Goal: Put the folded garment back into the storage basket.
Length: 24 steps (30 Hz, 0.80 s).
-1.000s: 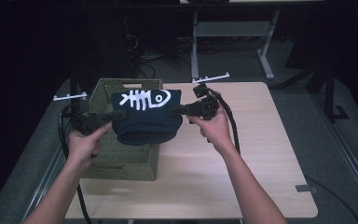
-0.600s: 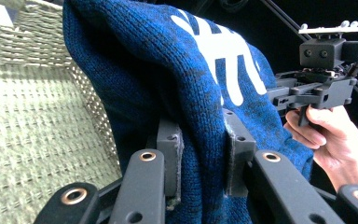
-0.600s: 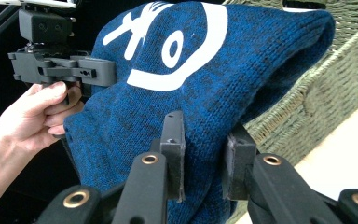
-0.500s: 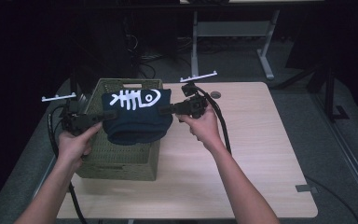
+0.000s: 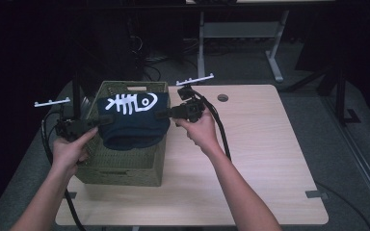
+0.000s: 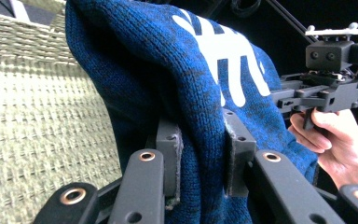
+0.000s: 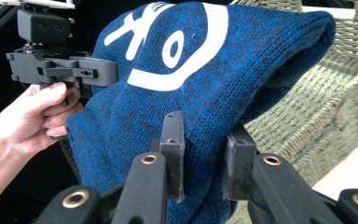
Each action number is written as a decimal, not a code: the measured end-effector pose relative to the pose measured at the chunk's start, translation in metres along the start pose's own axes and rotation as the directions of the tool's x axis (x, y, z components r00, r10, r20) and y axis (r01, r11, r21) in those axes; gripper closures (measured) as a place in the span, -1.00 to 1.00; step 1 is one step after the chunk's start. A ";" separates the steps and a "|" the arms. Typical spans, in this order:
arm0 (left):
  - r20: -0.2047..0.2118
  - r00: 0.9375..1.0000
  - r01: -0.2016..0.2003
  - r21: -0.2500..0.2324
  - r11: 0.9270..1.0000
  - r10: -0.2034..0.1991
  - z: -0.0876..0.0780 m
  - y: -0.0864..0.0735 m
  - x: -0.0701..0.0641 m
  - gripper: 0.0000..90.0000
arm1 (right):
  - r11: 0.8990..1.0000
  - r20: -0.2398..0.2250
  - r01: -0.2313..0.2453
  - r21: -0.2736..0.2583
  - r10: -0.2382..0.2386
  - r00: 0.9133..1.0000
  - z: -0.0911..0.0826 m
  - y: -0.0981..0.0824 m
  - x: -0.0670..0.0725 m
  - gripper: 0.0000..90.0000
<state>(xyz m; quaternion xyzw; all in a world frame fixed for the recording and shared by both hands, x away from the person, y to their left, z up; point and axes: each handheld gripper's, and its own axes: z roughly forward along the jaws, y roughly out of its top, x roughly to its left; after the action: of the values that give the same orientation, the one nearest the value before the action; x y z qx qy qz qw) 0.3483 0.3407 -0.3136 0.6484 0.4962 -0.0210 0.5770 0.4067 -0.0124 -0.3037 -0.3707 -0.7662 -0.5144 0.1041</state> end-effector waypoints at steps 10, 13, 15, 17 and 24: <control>-0.033 0.999 0.020 0.005 1.000 -0.019 -0.007 -0.001 0.013 0.60 | 1.000 0.011 0.011 0.008 -0.011 1.000 0.018 0.001 0.003 0.63; -0.045 0.999 0.028 0.004 1.000 -0.028 -0.010 -0.002 0.017 0.59 | 1.000 0.014 0.012 0.011 -0.012 1.000 0.023 0.001 0.004 0.63; -0.050 0.998 0.029 0.005 1.000 -0.029 -0.011 -0.002 0.018 0.59 | 1.000 0.014 0.011 0.013 -0.011 1.000 0.025 0.001 0.004 0.63; -0.059 0.998 0.038 0.003 0.999 -0.037 -0.013 -0.002 0.022 0.57 | 1.000 0.013 0.009 0.011 -0.009 1.000 0.031 0.000 0.003 0.63; -0.089 0.994 0.063 0.006 0.998 -0.063 -0.014 -0.002 0.032 0.54 | 1.000 0.018 -0.002 0.009 0.002 1.000 0.046 -0.002 0.000 0.63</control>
<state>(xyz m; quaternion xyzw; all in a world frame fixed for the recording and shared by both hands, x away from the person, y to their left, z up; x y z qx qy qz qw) 0.3559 0.3710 -0.3300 0.6353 0.5414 -0.0127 0.5506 0.4153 0.0269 -0.3255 -0.3758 -0.7691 -0.5074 0.0992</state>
